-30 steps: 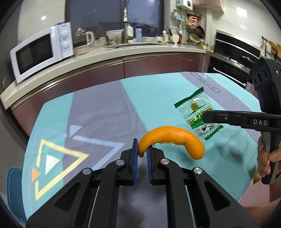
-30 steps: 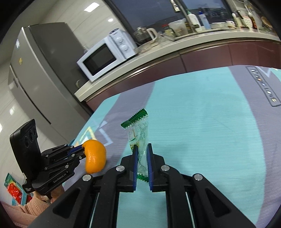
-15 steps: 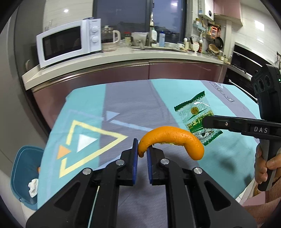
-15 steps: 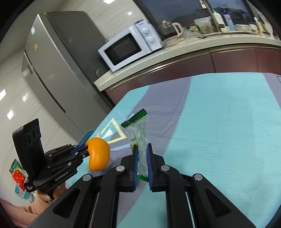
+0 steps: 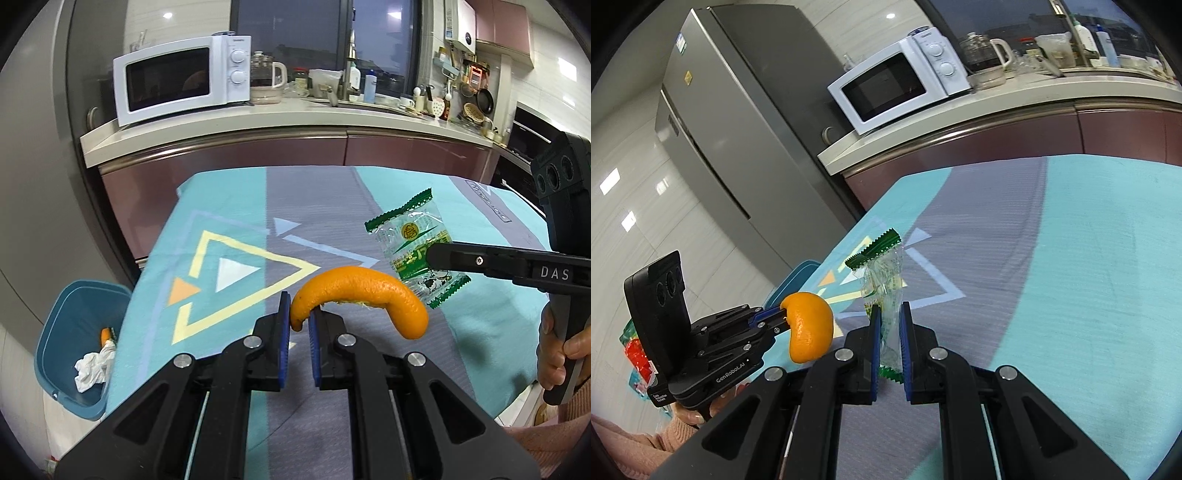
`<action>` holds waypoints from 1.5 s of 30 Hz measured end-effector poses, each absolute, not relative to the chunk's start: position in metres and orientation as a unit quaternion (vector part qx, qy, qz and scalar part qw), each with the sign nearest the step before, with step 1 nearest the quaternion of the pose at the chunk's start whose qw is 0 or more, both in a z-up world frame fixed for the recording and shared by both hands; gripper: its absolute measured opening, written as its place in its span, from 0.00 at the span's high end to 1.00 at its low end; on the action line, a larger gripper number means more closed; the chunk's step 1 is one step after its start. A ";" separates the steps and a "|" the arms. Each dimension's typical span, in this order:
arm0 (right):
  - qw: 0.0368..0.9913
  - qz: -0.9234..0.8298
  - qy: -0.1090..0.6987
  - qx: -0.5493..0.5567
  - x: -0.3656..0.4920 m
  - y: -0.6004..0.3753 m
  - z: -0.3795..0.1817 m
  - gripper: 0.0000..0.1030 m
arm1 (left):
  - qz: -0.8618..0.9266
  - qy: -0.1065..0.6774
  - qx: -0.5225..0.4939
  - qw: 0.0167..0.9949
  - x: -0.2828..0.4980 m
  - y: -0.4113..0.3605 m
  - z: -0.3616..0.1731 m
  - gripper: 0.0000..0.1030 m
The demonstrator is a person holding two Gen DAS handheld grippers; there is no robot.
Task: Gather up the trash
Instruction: 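Carry the orange peel and green wrapper to the teal bin with both grippers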
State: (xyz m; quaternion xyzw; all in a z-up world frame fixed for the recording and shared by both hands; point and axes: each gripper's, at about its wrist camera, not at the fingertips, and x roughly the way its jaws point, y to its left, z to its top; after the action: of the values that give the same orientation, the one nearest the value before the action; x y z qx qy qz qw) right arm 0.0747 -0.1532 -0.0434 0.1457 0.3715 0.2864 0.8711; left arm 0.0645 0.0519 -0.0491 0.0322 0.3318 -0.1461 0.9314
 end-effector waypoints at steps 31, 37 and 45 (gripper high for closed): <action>0.840 0.359 0.389 0.118 0.093 -0.076 -0.039 0.91 | -0.068 0.324 -0.005 0.944 0.052 0.129 -0.045 0.91; 0.836 0.369 0.391 0.112 0.096 -0.064 -0.038 0.91 | -0.054 0.323 -0.012 0.945 0.049 0.142 -0.045 0.91; 0.829 0.381 0.395 0.106 0.102 -0.046 -0.038 0.91 | -0.036 0.320 -0.020 0.946 0.048 0.155 -0.045 0.91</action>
State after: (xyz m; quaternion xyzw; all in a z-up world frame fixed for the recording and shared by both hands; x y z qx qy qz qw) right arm 0.1019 -0.0457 -0.0384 0.1063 0.3951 0.3812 0.8290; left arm 0.0475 0.1554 -0.0446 -0.0199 0.3204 -0.0364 0.9464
